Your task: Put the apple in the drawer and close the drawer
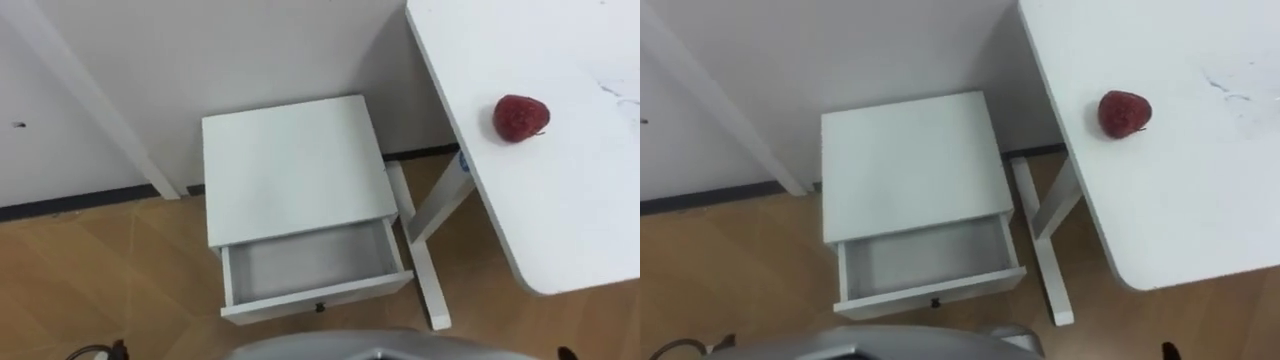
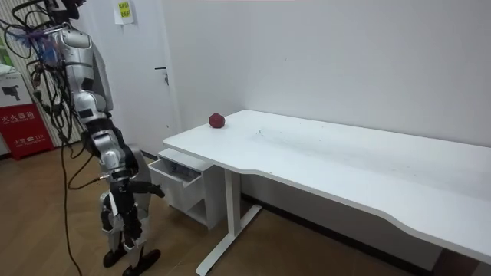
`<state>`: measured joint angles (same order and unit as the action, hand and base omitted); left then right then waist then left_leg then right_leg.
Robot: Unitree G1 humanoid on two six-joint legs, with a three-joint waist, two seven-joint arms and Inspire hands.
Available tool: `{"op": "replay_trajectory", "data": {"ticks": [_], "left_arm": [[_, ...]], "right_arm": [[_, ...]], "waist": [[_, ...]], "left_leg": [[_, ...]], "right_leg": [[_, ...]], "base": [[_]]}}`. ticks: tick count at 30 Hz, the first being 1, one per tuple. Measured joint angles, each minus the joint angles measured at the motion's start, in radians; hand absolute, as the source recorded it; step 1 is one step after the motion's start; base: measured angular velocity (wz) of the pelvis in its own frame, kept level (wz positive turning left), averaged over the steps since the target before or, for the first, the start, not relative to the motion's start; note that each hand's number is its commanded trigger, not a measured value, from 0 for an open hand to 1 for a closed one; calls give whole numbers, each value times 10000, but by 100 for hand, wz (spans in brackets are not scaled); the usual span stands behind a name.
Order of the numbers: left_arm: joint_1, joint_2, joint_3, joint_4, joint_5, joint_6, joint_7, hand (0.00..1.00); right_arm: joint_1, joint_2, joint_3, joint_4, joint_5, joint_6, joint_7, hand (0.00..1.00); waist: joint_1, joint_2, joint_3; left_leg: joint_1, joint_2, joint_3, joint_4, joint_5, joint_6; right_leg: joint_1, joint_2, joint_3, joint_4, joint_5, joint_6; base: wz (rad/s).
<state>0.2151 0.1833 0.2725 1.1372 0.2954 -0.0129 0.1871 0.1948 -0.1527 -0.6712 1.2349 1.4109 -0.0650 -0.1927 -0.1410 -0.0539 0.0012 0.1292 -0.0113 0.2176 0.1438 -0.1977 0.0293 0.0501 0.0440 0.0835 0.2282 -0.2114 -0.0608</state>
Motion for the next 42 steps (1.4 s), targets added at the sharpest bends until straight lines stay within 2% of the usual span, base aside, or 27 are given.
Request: {"op": "replay_trajectory", "data": {"ticks": [4, 7, 9, 12, 14, 16, 20, 22, 24, 25, 31, 32, 34, 36, 42], "left_arm": [[-31, 102, 5, -4, 6, 92, -25, 0], [146, 124, 288, -271, 18, 147, -107, 0], [406, 131, 535, -938, 244, 150, -214, 0], [497, 191, 767, -1092, 151, 110, -209, 0], [472, 243, 766, -1160, 115, 16, -198, 0], [479, 221, 764, -1189, 135, -75, -192, 0], [580, 176, 679, -1267, 136, -175, -188, 0], [621, 175, 485, -1249, 133, -176, -184, 0], [525, 176, 326, -1193, 126, -208, -196, 0], [470, 197, 164, -1164, 125, -230, -194, 0], [386, 193, -504, -1147, 129, -372, -213, 0], [389, 199, -595, -1142, 121, -374, -221, 0], [394, 210, -787, -1089, 111, -378, -224, 0], [376, 203, -926, -1052, 122, -378, -224, 0], [420, 204, -934, -992, 130, -372, -214, 0]], "right_arm": [[-186, -75, -631, -526, 321, -19, -607, 0], [-470, -217, -1169, -1651, 377, -60, -1470, 0], [-646, -547, -1404, -2669, 327, -335, -2091, 0], [-864, -1018, -1513, -4222, -14, -624, -3034, 0], [-888, -1182, -1517, -5342, -313, -879, -3539, 0], [-962, -1379, -1561, -6215, -909, -996, -4030, 0], [-1022, -1433, -1527, -8413, -2868, -1241, -5030, 0], [-1008, -1472, -1301, -9151, -3752, -1352, -5399, 0], [-957, -1472, -831, -10004, -5324, -1443, -5841, 0], [-961, -1475, -558, -10353, -5987, -1535, -5951, 0], [-985, -1490, 690, -11272, -8783, -1540, -5889, 0], [-983, -1528, 945, -11325, -9155, -1547, -5748, 0], [-982, -1578, 1396, -11323, -9427, -1534, -5416, 0], [-971, -1580, 2058, -11308, -9863, -1493, -4999, 0], [-973, -1579, 3088, -11239, -10301, -1147, -3900, 0]], "waist": [[-191, -45, 10], [-260, -82, -30], [-409, -83, -32], [-491, -104, -31], [-491, -129, -26], [-476, -164, -30], [-422, -206, 17], [-399, -212, 19], [-183, -234, 35], [-151, -183, 7], [215, -191, 15], [365, -191, 22], [429, -176, 33], [601, -165, 81], [772, -162, 94]], "left_leg": [[3, 88, 2, 16, -113, 48], [-175, 75, 144, 46, -131, 66], [-373, 33, 169, 124, -138, 81], [-411, -1, 170, 137, -139, 87], [-447, 6, 170, 168, -139, 86], [-446, 5, 169, 200, -139, 85], [-520, 20, 168, 191, -139, 85], [-554, 15, 161, 190, -139, 84], [-571, 14, 169, 190, -139, 85], [-609, 17, 166, 191, -139, 85], [-632, 33, 224, 190, -139, 84], [-618, 34, 230, 190, -139, 84], [-609, 44, 229, 189, -139, 83], [-600, 116, 228, 189, -139, 83], [-495, 142, 139, 188, -138, 73]], "right_leg": [[-28, 46, -41, 94, -11, 22], [-314, 76, 66, 242, -16, 57], [-495, 66, 72, 299, -4, 75], [-507, 68, 73, 267, -2, 80], [-506, 71, 60, 268, -3, 78], [-481, 74, 76, 271, -3, 77], [-511, 73, 36, 112, 0, 70], [-539, 62, 5, 100, 0, 71], [-583, 74, 56, 111, 2, 73], [-605, 77, 44, 93, 16, 73], [-633, 79, 43, 86, 25, 65], [-624, 80, 40, 85, 31, 60], [-574, 77, -38, 88, 60, 54], [-564, 77, -64, 72, 74, 38], [-288, 14, -297, -241, 115, -1]], "base": [[-1], [-12], [-2], [0], [0], [0], [1], [2], [-5], [0], [-1], [0], [0], [0], [9]]}}
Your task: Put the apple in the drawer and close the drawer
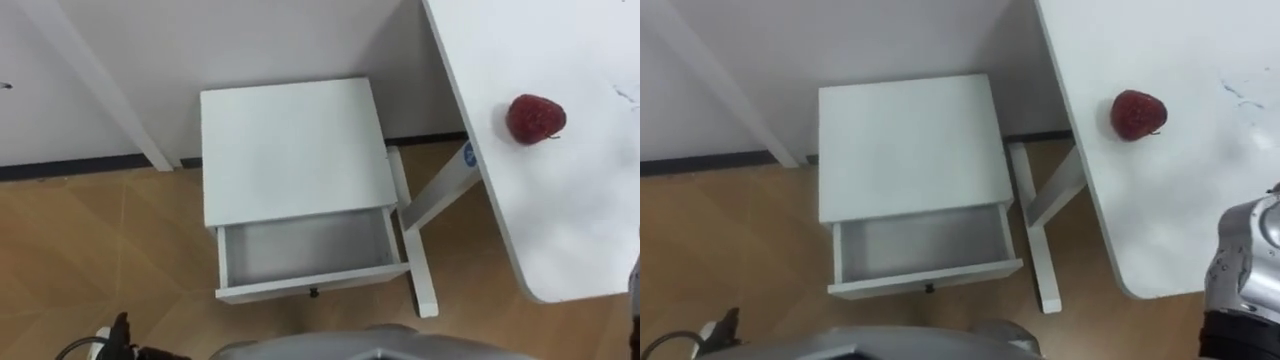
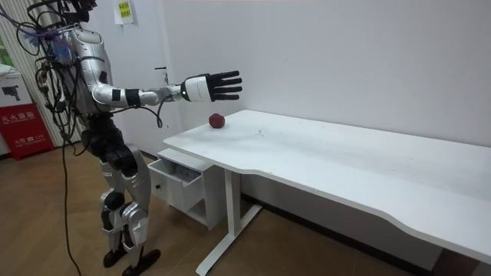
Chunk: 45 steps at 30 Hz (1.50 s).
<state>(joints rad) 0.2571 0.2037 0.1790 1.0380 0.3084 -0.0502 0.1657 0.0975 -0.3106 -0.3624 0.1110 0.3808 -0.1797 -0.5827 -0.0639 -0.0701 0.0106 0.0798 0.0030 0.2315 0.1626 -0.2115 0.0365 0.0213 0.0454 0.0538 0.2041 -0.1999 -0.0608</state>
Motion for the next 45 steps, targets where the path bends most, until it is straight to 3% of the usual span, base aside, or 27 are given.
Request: {"op": "replay_trajectory", "data": {"ticks": [6, 21, 31, 39, 45], "left_arm": [[67, 18, -103, 60, 1, 1, 1, 0], [56, 30, -275, 84, 198, -1, -27, 0], [51, 65, -408, 83, 296, 1, -4, 0], [56, 72, -519, 72, 356, 0, -11, 0], [80, 81, -655, 149, 343, 10, -20, 0]], "right_arm": [[15, -3, 462, 154, -1167, 57, 804, 0], [11, -216, 1048, 738, -1568, 64, 2274, 0], [-2, -362, 1104, 1559, -2382, 70, 2824, 0], [-273, -364, 1111, 2341, -2710, 71, 3442, 0], [-361, -400, 1768, 3361, -2692, 188, 3950, 0]], "waist": [[176, 7, -3], [364, -2, -18], [406, -226, -51], [418, -104, 1], [425, -24, -21]], "left_leg": [[43, -3, -7, 0, 0, 0], [33, -12, -233, 7, 0, 0], [-5, -28, -383, 17, 0, 0], [35, -5, -422, 28, -1, -3], [39, -5, -428, 38, -2, -4]], "right_leg": [[100, -22, -32, -30, 8, 11], [144, -68, -363, -20, 17, 13], [198, -98, -517, -149, 19, 12], [321, -97, -675, -185, 52, -5], [325, -106, -705, -171, 55, -7]], "base": [[2], [3], [3], [1], [0]]}}
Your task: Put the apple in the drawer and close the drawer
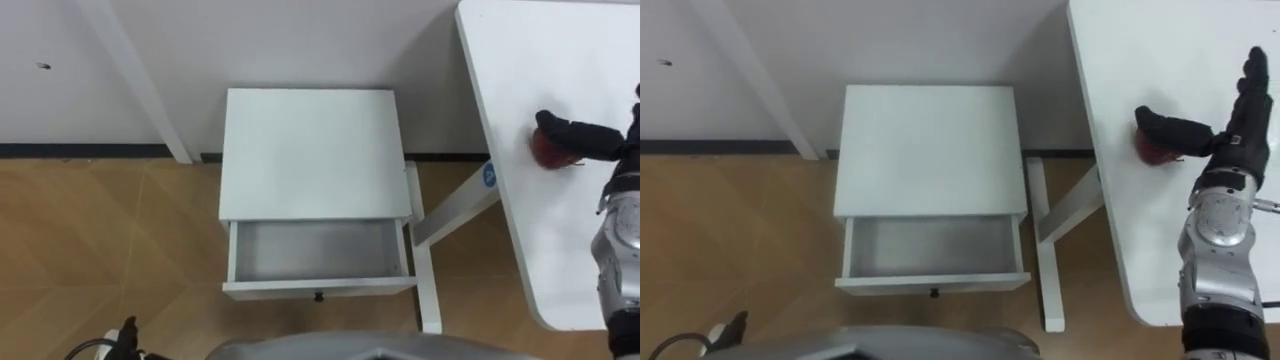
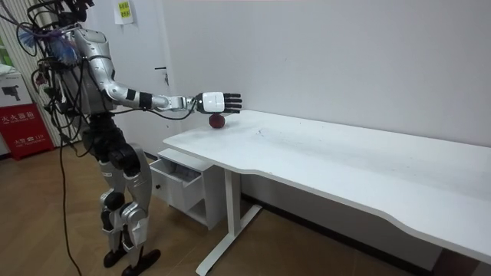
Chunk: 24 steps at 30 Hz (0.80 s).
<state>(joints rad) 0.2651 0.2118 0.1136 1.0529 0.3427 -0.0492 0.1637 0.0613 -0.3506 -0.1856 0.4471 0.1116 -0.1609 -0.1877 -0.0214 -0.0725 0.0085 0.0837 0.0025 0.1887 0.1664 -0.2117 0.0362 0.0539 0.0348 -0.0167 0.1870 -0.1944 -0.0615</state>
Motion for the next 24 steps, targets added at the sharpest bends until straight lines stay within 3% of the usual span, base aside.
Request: {"op": "replay_trajectory", "data": {"ticks": [6, 16, 17, 18, 21, 24], "left_arm": [[-21, 1, 1, 9, 0, 3, -7, 0], [-50, 3, 6, 7, 8, 1, -13, 0], [-49, 9, 7, 8, 8, 1, -13, 0], [-51, 9, 4, 7, 9, 1, -13, 0], [-61, 11, 3, 4, 2, 1, -13, 0], [-37, 36, -1, 6, 2, 1, -13, 0]], "right_arm": [[1, 0, 137, 174, -18, 105, 388, 0], [-4, -3, 130, 415, -79, 59, 738, 3], [-4, -4, 126, 442, -85, 40, 760, 85], [-14, -4, 127, 513, -85, -1, 792, 100], [-61, -4, 125, 969, -207, -320, 789, 100], [-186, -38, -4, 1328, -449, -350, 646, 100]], "waist": [[12, 132, -40], [-14, 132, -36], [-16, 124, -41], [-34, 113, -44], [-48, 67, -69], [-50, -7, -114]], "left_leg": [[14, 1, 3, 15, 0, 0], [-7, -3, 1, 14, 0, 0], [-5, -2, 1, 14, 0, 0], [-7, -2, -2, 17, 0, 0], [-22, -2, -16, 17, 0, 0], [-28, 0, -20, 33, -1, -1]], "right_leg": [[4, -1, 0, 25, 9, 4], [-2, -9, -15, -12, 11, 2], [1, -8, -20, -12, 11, 2], [0, -9, -32, -11, 11, 1], [1, -25, -147, -11, 11, 2], [5, -25, -154, -10, 11, 2]], "base": [[0], [0], [0], [0], [1], [0]]}}
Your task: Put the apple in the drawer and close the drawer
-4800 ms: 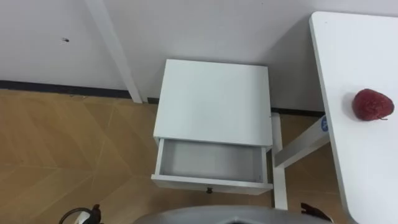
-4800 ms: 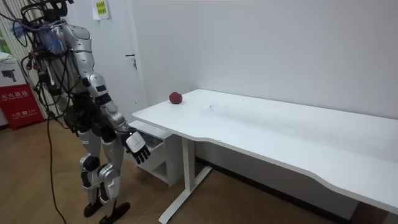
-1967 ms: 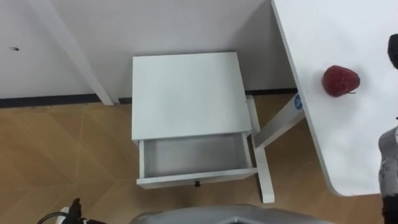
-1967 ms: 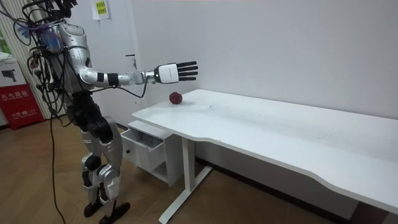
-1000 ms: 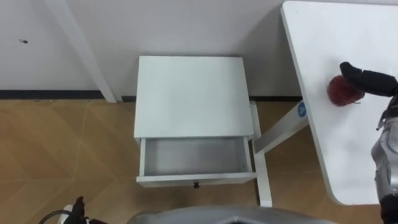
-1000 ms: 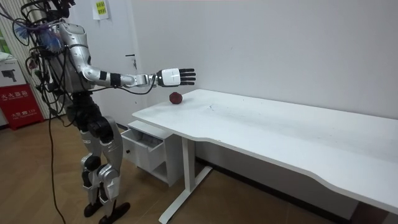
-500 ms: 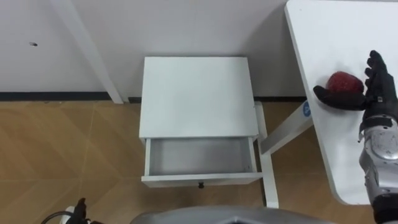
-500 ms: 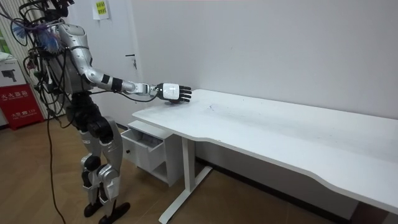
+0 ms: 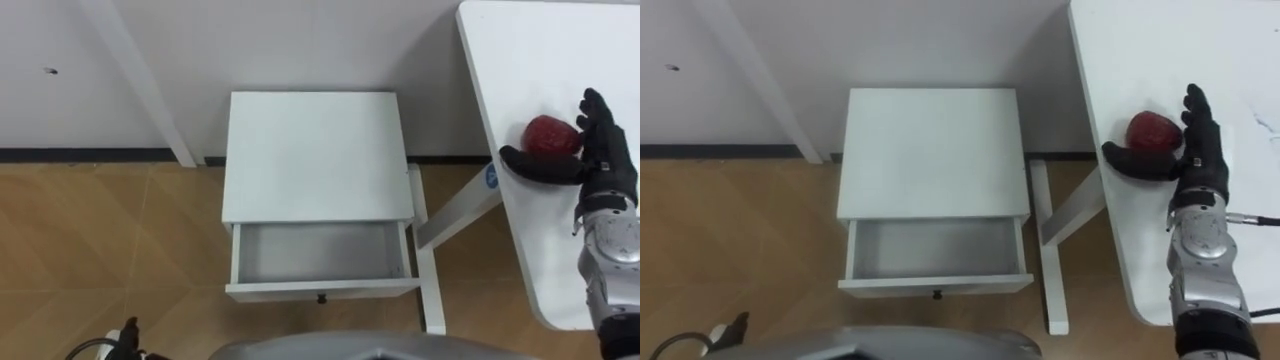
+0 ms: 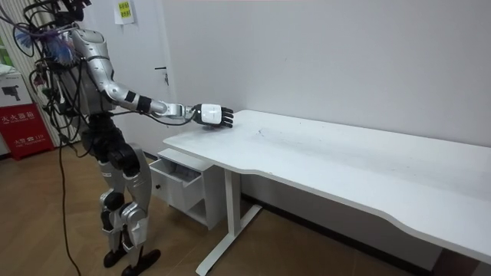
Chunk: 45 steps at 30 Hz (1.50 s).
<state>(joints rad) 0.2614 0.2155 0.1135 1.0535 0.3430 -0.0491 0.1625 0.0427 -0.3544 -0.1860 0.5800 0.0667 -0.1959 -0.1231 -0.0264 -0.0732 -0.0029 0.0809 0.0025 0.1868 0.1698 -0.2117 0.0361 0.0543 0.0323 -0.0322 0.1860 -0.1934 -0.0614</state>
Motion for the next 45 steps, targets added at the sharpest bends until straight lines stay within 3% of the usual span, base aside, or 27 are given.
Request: {"op": "replay_trajectory", "data": {"ticks": [3, 17, 25, 31, 34, 36, 39, 45], "left_arm": [[0, 19, -55, 5, -1, 0, 3, 0], [-182, 91, -413, 44, -60, -11, 7, 0], [-383, 80, -674, 163, -58, -9, -6, 0], [-733, 52, -814, 265, 10, -15, -218, 0], [-802, 50, -1014, 260, 18, -47, -232, 0], [-852, 23, -1266, 260, 40, -33, -279, 0], [-930, 9, -1348, 254, 46, 100, -401, 0], [-814, 10, -1549, 246, 177, 456, -518, 0]], "right_arm": [[-97, -109, -19, 407, -72, -24, -76, 100], [-113, -29, 142, 662, -923, -324, -889, 100], [335, 392, 571, -688, -1251, -100, -947, 100], [591, 651, 1618, -2019, -1952, 66, -908, 100], [542, 779, 2632, -2333, -2148, 85, -475, 100], [543, 834, 3830, -2329, -2405, 350, 218, 100], [540, 848, 4940, -2332, -2903, 693, 994, 100], [374, 864, 5551, -2529, -3257, 994, 1852, 100]], "waist": [[10, -96, -26], [44, -96, -6], [80, -35, 36], [372, 42, 39], [594, 132, 42], [817, 225, 67], [1219, 371, 98], [1405, 299, 34]], "left_leg": [[4, 8, 27, 4, -1, -2], [0, 20, -4, 8, -11, -17], [-11, 27, -3, -21, -23, -35], [-210, 56, 19, 24, -35, -53], [-385, 74, -41, 121, -36, -55], [-447, 47, -229, 122, -38, -57], [-559, 37, -279, 153, -35, -55], [-814, -9, -646, 291, -25, -41]], "right_leg": [[6, 5, 1, 8, 0, -1], [3, 22, 12, 3, 10, -6], [-39, 52, 77, -4, 14, -13], [-264, 53, -60, 12, 67, -21], [-365, 23, -399, -10, 108, -29], [-373, -2, -571, -9, 107, -28], [-431, -22, -634, -9, 107, -28], [-415, -91, -1020, -12, 106, -26]], "base": [[0], [0], [-2], [-4], [9], [21], [10], [20]]}}
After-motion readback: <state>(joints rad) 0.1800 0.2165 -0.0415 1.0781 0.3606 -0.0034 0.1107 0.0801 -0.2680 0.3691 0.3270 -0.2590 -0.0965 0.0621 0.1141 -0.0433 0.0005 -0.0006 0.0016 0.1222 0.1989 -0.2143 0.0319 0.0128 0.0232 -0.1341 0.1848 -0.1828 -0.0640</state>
